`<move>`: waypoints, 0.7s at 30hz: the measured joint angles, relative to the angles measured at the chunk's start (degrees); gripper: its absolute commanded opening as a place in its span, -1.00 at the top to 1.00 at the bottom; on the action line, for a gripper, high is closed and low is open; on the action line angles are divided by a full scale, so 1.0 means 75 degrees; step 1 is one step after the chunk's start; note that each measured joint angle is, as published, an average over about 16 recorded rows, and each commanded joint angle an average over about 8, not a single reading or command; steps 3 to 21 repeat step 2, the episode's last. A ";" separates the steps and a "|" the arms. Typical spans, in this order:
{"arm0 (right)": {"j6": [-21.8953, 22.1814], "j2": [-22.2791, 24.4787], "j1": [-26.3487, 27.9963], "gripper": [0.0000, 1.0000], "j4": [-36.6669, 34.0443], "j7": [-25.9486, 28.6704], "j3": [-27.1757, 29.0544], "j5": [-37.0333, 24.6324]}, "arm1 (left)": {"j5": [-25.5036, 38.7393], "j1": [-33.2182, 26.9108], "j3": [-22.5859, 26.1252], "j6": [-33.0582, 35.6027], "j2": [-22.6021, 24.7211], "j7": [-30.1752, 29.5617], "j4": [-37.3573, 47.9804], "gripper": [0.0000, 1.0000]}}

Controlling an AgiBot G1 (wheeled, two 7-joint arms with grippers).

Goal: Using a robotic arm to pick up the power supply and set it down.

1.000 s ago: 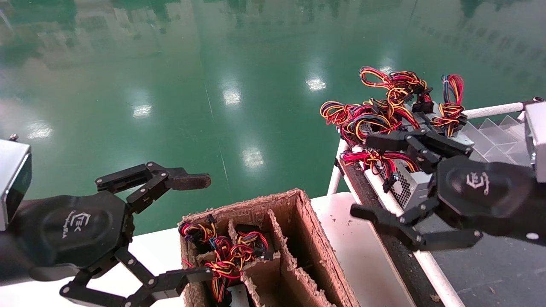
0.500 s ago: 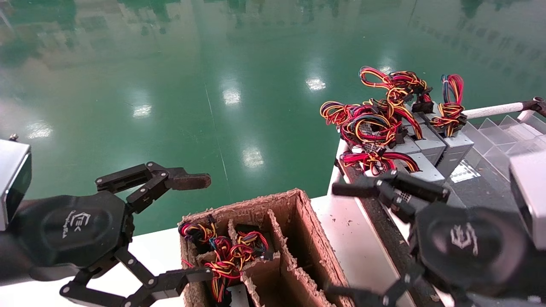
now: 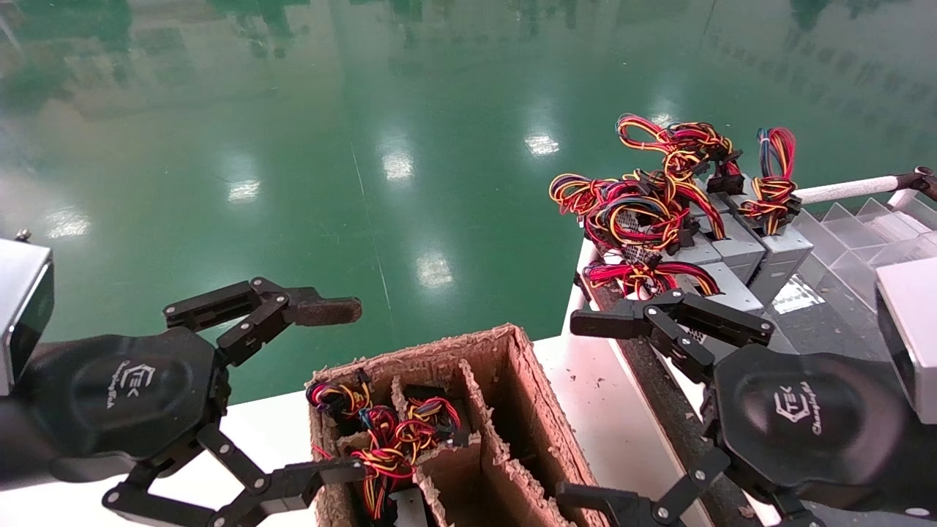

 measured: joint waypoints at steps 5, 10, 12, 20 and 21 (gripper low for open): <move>0.0000 -0.0002 0.0005 -1.00 -0.0013 -0.0003 0.0000 -0.0003 | 0.0000 0.0000 0.0000 0.0000 0.0000 0.0000 0.0000 -1.00; 0.0000 -0.0002 0.0005 -1.00 -0.0013 -0.0003 0.0000 -0.0003 | 0.0000 0.0000 0.0000 0.0000 0.0000 0.0000 0.0000 -1.00; 0.0000 -0.0002 0.0005 -1.00 -0.0013 -0.0003 0.0000 -0.0003 | 0.0000 0.0000 0.0000 0.0000 0.0000 0.0000 0.0000 -1.00; 0.0000 -0.0002 0.0005 -1.00 -0.0013 -0.0003 0.0000 -0.0003 | 0.0000 0.0000 0.0000 0.0000 0.0000 0.0000 0.0000 -1.00; 0.0000 -0.0002 0.0005 -1.00 -0.0013 -0.0003 0.0000 -0.0003 | 0.0000 0.0000 0.0000 0.0000 0.0000 0.0000 0.0000 -1.00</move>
